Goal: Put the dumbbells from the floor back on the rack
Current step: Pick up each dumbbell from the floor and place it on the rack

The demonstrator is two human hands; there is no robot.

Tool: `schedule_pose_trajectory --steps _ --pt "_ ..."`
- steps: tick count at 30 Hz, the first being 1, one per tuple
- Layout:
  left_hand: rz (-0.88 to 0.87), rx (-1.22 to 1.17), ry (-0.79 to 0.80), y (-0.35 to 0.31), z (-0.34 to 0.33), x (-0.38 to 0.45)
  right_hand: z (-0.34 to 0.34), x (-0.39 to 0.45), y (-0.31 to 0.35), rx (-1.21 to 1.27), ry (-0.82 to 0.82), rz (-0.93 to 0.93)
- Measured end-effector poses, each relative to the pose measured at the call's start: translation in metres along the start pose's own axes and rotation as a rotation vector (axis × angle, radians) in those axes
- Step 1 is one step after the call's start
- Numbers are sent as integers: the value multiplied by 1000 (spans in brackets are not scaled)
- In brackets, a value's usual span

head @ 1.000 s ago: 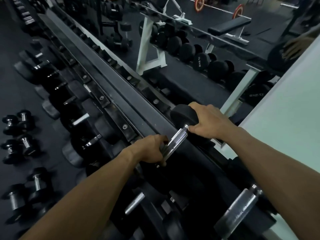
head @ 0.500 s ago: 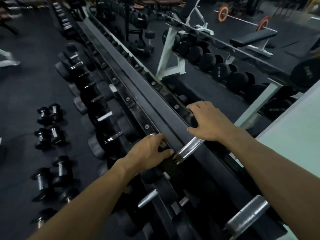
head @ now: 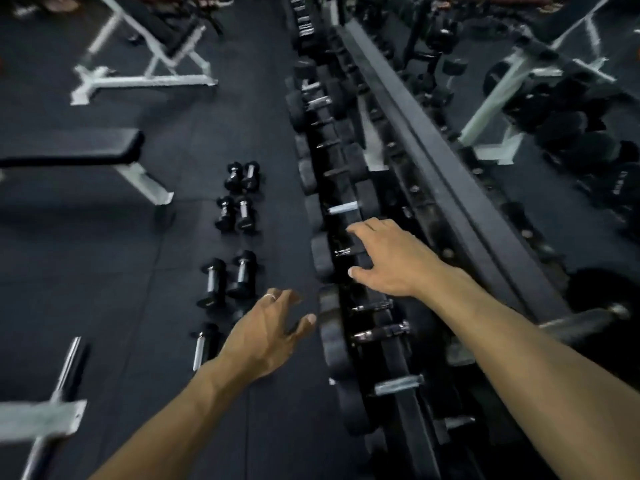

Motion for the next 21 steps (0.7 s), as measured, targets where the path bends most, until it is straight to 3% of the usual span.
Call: schedule_pose_trajectory --steps 11,21 --pt "257 123 -12 200 36 -26 -90 141 153 -67 234 169" --pt "417 84 115 306 -13 49 -194 279 176 -38 367 277"
Point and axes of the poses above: each hand's wrist, its own x-axis towards the middle knuckle, its own z-axis out of the back of the hand, y = z × x, the point moved 5 cm from there along x, towards the middle knuckle, and after that the axes turned 11 degrees about z, right-handed, at the moved point
